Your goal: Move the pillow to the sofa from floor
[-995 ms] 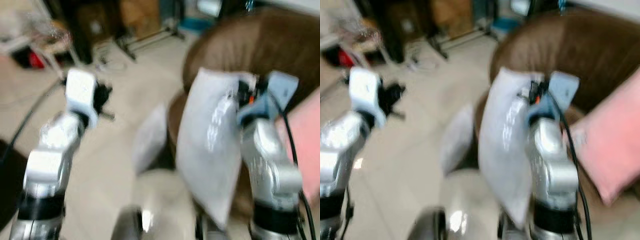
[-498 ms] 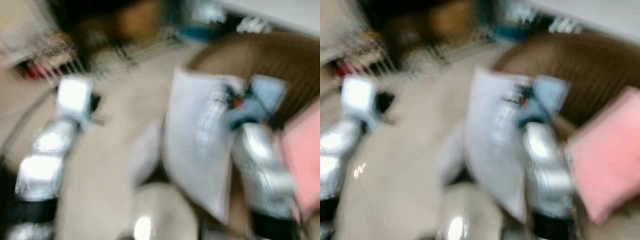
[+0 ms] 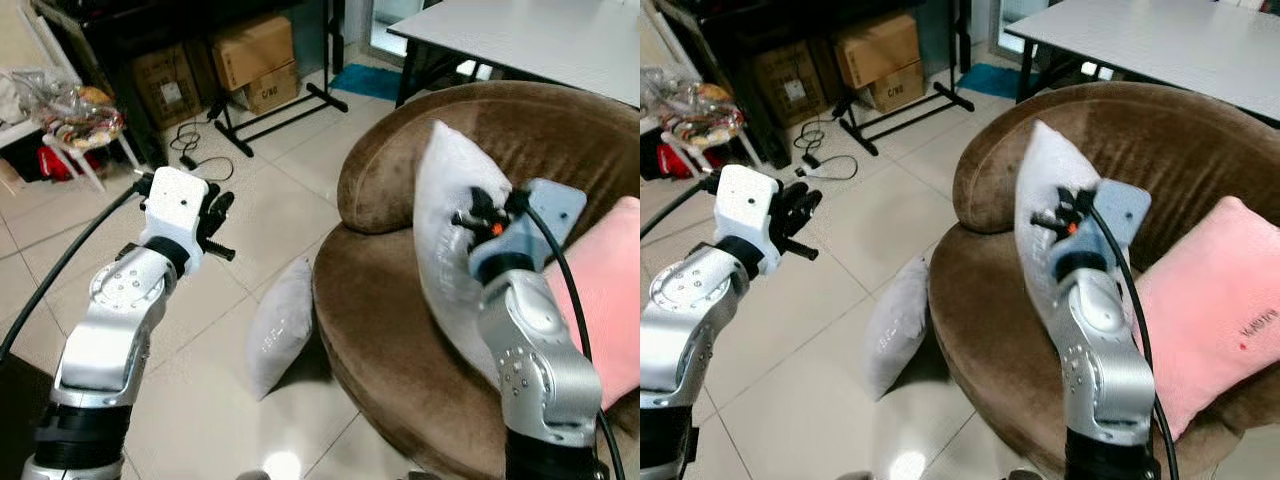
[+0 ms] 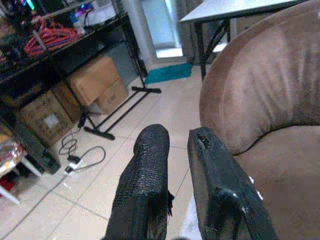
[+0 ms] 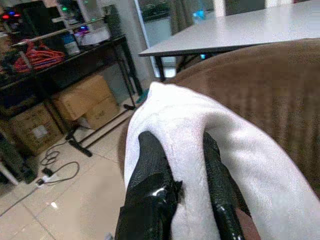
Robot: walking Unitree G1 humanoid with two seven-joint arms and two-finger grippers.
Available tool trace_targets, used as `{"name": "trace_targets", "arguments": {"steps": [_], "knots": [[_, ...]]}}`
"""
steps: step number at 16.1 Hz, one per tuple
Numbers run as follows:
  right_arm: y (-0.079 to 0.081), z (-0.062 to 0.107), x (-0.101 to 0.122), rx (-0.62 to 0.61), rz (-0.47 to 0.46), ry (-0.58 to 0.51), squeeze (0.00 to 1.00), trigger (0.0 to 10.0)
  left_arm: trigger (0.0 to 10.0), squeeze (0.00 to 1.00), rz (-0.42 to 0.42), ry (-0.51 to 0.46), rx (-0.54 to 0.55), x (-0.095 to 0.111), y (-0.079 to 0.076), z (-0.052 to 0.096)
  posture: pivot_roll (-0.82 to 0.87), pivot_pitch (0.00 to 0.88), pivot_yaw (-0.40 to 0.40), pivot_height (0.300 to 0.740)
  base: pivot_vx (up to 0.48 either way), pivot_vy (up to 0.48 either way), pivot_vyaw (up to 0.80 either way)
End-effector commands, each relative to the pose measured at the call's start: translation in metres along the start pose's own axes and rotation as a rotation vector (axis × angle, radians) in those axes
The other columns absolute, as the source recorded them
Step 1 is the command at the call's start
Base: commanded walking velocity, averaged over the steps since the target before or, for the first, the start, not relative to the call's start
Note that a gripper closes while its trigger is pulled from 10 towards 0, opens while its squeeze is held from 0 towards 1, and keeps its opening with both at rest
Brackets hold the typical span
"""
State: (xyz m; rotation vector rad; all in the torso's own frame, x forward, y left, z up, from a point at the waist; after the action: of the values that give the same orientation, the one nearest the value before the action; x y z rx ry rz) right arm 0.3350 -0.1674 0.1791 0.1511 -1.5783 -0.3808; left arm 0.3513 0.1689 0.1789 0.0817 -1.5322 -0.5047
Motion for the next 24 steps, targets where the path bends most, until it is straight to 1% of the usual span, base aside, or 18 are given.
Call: {"name": "trace_targets", "arguments": {"steps": [1,2,3,4,5,6,13,16,17,18,19,21,22,24], "knots": [[0.006,0.002,0.008,0.025,-0.014,-0.038,0.00,0.0,10.0,0.00,-0.023,0.004,-0.002,-0.002,0.001,0.002,-0.12,0.000,0.069,0.740,0.000,0.000,0.00],[0.008,0.002,0.006,0.029,-0.016,-0.036,0.00,0.0,10.0,0.00,-0.026,0.001,-0.002,-0.002,0.002,0.003,-0.12,0.000,0.065,0.740,0.000,0.000,0.00],[0.014,0.003,0.005,0.060,-0.005,-0.030,0.00,4.4,10.0,0.00,-0.031,-0.006,-0.005,-0.001,0.003,0.004,-0.12,0.000,0.066,0.740,0.000,0.000,0.00],[0.024,0.002,0.001,0.105,-0.010,-0.002,0.00,10.0,10.0,0.00,-0.016,-0.015,-0.012,0.000,0.004,0.005,-0.12,0.000,0.066,0.740,0.000,0.000,0.00],[0.030,0.002,-0.003,0.129,-0.029,0.016,0.00,10.0,10.0,0.00,0.004,-0.027,-0.020,0.003,0.004,0.005,-0.12,0.000,0.066,0.740,0.000,0.000,0.00],[0.030,0.002,-0.005,0.127,-0.041,0.026,0.00,10.0,10.0,0.00,0.007,-0.031,-0.020,0.004,0.004,0.006,-0.11,0.000,0.063,0.740,0.285,0.000,0.00],[0.032,0.000,-0.009,0.135,-0.057,0.048,0.00,10.0,10.0,0.00,0.013,-0.034,-0.035,0.003,0.003,0.007,-0.11,0.000,0.059,0.740,0.345,0.000,-0.80],[0.038,-0.002,-0.008,0.167,-0.048,0.044,0.00,10.0,10.0,0.00,0.008,-0.030,-0.036,0.002,0.003,0.008,-0.10,0.000,0.055,0.740,0.355,0.000,-0.71],[0.040,-0.002,-0.007,0.176,-0.048,0.041,0.00,10.0,10.0,0.00,0.007,-0.030,-0.036,0.002,0.003,0.008,-0.10,0.000,0.055,0.740,0.356,0.000,0.00],[0.043,-0.002,-0.007,0.198,-0.046,0.044,0.00,10.0,10.0,0.00,0.005,-0.030,-0.036,0.002,0.004,0.008,-0.10,0.000,0.055,0.740,0.352,0.000,0.00],[0.051,-0.001,-0.009,0.248,-0.037,0.061,0.00,10.0,10.0,0.00,-0.001,-0.037,-0.040,0.003,0.003,0.008,-0.10,0.000,0.055,0.740,0.000,0.000,0.00],[0.061,-0.001,-0.011,0.306,-0.014,0.075,0.00,10.0,10.0,0.00,-0.006,-0.032,-0.059,0.002,-0.001,0.009,-0.10,0.000,0.055,0.740,0.000,0.000,0.00],[0.068,-0.002,-0.011,0.340,-0.010,0.080,0.00,10.0,10.0,0.00,-0.041,-0.014,-0.115,-0.003,-0.008,0.012,-0.10,0.000,0.055,0.740,0.000,0.000,0.00],[0.079,-0.003,-0.017,0.393,0.037,0.123,0.00,10.0,10.0,0.00,-0.084,0.014,-0.210,-0.010,-0.019,0.020,-0.10,0.000,0.055,0.740,0.000,0.000,0.00]]}}
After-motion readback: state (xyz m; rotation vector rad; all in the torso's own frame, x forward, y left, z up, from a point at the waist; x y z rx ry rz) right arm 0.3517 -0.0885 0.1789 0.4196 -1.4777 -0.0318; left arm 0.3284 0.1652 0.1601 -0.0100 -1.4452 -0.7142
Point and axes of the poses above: a point about 5 cm out from each wrist's last joint towards the gripper, its own z axis pointing back from the gripper into the wrist, its own x axis along the axis of the wrist's last joint, y = z × x, the point moved 6 cm from there along -z, pointing out of the wrist towards the gripper, and after that the axes turned 6 degrees about -z, right-handed, at the moved point
